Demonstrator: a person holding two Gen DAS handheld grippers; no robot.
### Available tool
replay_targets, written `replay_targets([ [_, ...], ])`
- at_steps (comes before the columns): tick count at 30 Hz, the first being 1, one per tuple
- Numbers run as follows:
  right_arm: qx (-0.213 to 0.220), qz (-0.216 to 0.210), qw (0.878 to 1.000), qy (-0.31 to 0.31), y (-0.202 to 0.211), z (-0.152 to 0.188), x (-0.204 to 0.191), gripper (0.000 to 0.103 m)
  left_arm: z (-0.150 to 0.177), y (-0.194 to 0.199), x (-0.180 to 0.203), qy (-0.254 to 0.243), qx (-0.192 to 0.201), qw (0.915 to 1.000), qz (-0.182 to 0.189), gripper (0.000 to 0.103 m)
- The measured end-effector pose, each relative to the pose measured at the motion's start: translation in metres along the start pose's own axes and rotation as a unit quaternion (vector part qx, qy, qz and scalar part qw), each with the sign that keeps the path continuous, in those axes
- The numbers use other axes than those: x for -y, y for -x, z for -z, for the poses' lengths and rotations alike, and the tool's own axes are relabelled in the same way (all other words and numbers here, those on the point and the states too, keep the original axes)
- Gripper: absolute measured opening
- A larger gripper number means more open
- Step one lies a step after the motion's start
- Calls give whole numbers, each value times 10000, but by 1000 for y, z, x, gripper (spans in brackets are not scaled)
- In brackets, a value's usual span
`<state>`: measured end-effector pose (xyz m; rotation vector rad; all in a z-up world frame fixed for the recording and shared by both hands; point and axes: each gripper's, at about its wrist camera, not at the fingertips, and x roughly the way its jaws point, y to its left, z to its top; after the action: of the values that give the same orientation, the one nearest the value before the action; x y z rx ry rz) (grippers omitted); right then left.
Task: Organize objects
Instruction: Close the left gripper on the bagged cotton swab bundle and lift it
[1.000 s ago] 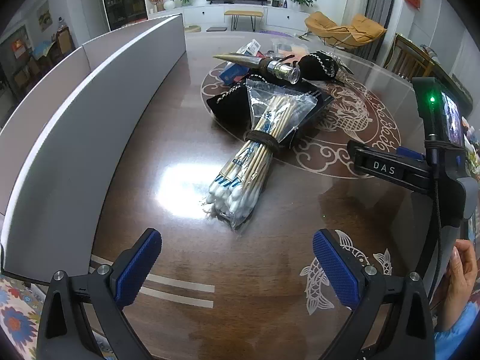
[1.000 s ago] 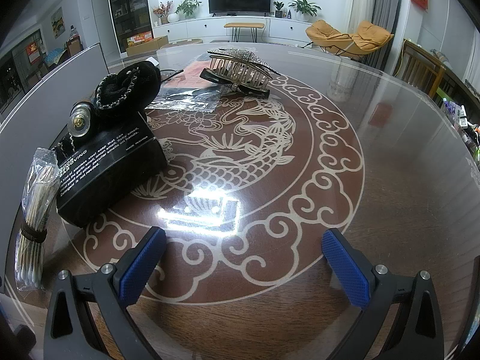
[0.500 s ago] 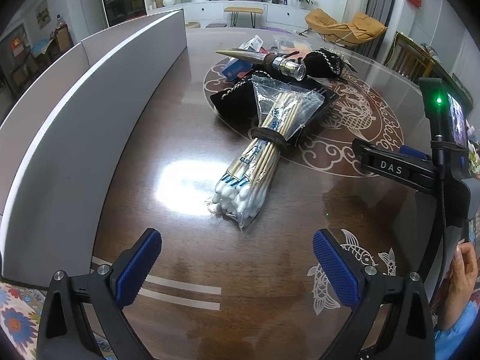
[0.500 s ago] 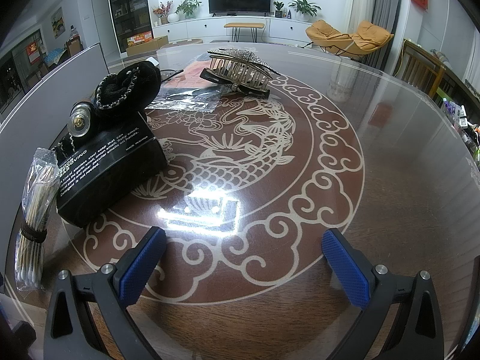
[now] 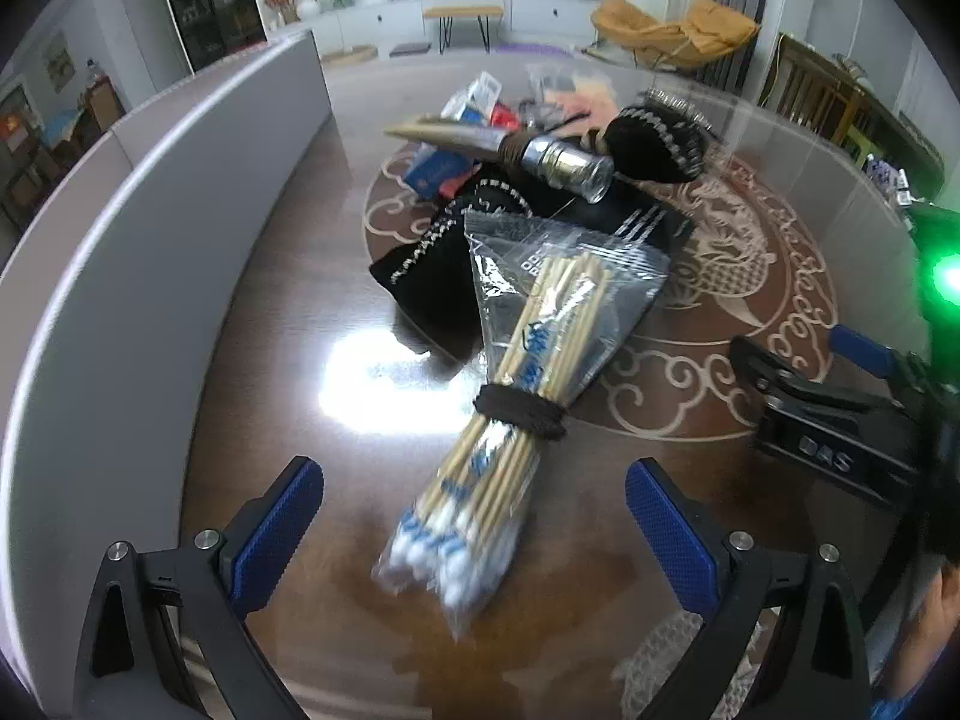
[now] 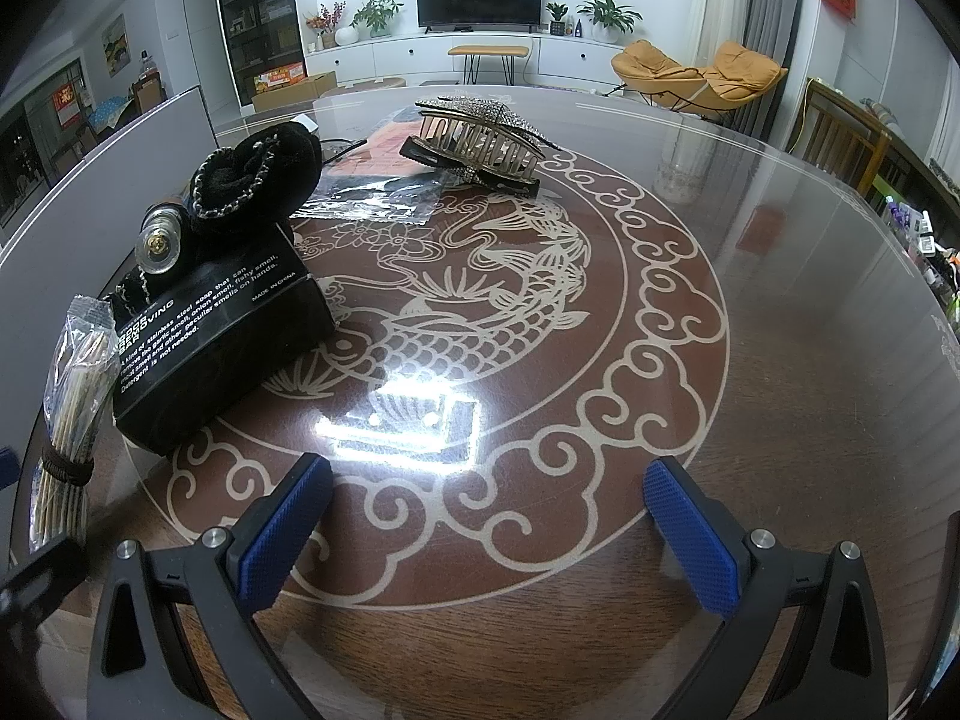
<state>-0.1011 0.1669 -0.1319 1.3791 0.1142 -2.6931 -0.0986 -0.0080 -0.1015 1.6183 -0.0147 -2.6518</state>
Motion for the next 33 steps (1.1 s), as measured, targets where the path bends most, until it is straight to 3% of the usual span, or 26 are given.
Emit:
replay_targets([
  [8, 0, -1, 10000, 1, 0, 0, 0, 103, -7, -25, -3, -138, -189, 9995, -212, 103],
  [14, 0, -2, 10000, 3, 0, 0, 0, 103, -6, -30, -16, 153, -194, 9997, 65, 103],
  [28, 0, -2, 10000, 2, 0, 0, 0, 103, -3, -28, -16, 100, -41, 9999, 71, 103],
  [33, 0, -2, 10000, 3, 0, 0, 0, 103, -9, -30, -17, -36, -283, 9995, 142, 103],
])
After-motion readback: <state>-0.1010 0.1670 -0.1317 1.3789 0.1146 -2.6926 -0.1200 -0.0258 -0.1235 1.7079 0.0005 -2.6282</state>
